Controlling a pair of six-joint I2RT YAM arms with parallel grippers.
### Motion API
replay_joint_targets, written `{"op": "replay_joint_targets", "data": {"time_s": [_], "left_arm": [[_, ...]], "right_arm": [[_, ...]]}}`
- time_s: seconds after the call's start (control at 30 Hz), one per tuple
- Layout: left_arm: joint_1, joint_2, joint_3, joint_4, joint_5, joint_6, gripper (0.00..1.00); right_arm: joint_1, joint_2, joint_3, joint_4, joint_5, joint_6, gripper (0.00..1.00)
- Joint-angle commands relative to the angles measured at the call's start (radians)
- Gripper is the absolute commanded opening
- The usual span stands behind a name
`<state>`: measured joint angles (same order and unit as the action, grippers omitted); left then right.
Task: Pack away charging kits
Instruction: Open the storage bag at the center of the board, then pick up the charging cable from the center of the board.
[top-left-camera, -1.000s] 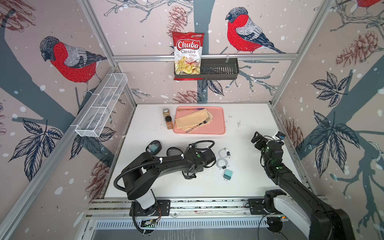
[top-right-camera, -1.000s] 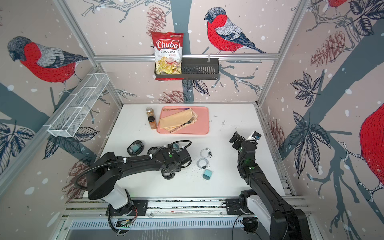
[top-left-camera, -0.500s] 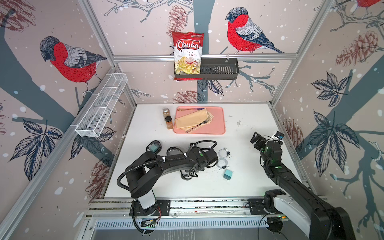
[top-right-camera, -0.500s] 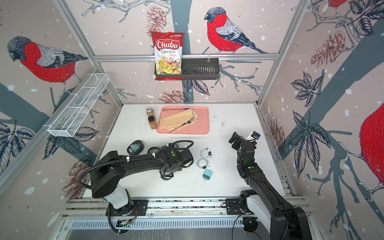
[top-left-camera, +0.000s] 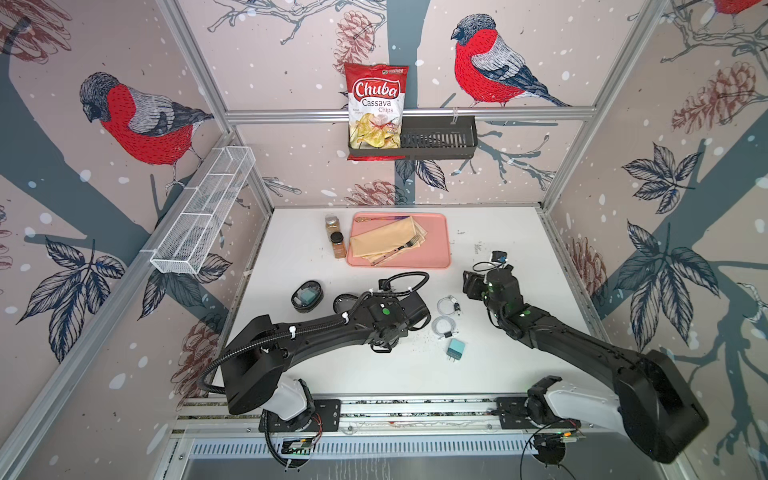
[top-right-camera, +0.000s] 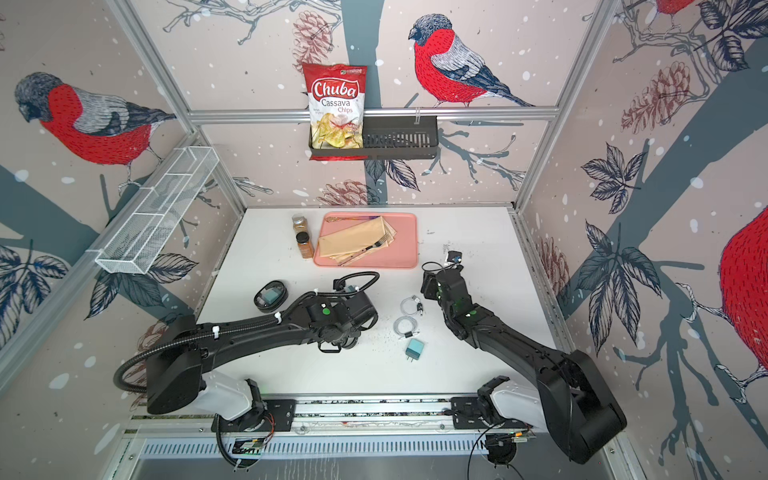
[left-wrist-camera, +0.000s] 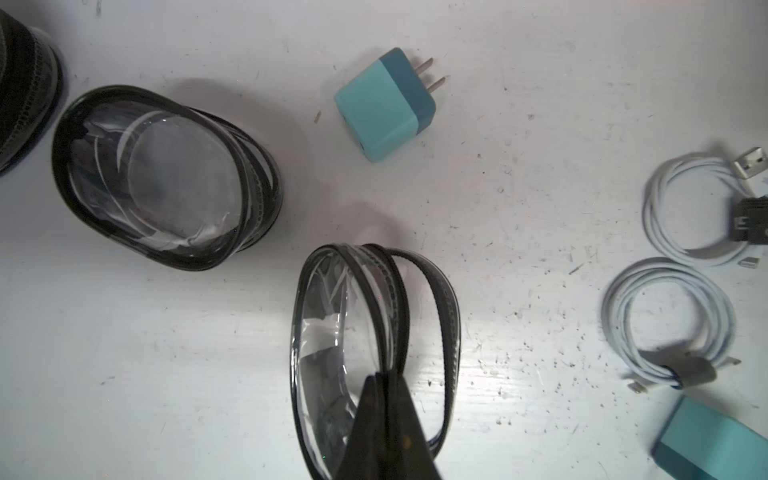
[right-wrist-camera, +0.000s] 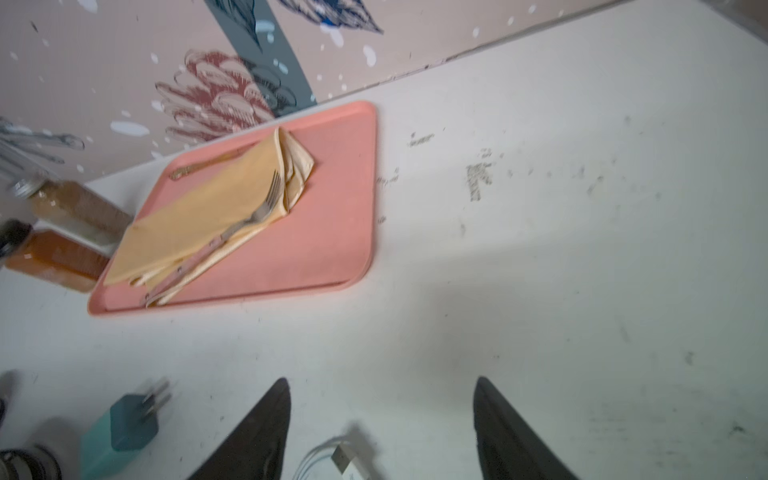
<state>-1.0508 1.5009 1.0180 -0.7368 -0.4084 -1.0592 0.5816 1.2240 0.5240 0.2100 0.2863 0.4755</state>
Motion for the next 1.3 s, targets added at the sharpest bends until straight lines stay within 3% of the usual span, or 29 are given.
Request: {"op": "replay_joint_targets", "data": {"time_s": [0.0,0.17,0.37,0.7,0.97,1.27], "left_arm": [[-0.002,0.003,0.022,-0.003,-0.036,0.039,0.00],[-0.001,0.031,0.059,-0.035,-0.049,0.041,0.00],[-0.002,0.027,0.064,-0.025,-0.050,0.048,0.00],[0.000,-0.006,0.051,0.002,-0.048,0.053,0.00],[0.005,-0.052,0.020,0.009,-0.042,0.054,0.00],[0.036,-0.105,-0.042,0.101,0.011,0.099,0.00]], "right_arm": [[0.070,0.066,0.023,-0.098,0.054,0.026,0.63],[0.140,0.139,0.048,-0.138,0.108,0.065,0.57],[0.148,0.160,0.005,-0.118,0.098,0.099,0.57],[0.156,0.299,0.028,-0.074,0.081,0.104,0.45],[0.156,0.391,0.085,-0.086,0.074,0.121,0.32],[0.156,0.350,0.078,-0.118,0.080,0.157,0.11]]}}
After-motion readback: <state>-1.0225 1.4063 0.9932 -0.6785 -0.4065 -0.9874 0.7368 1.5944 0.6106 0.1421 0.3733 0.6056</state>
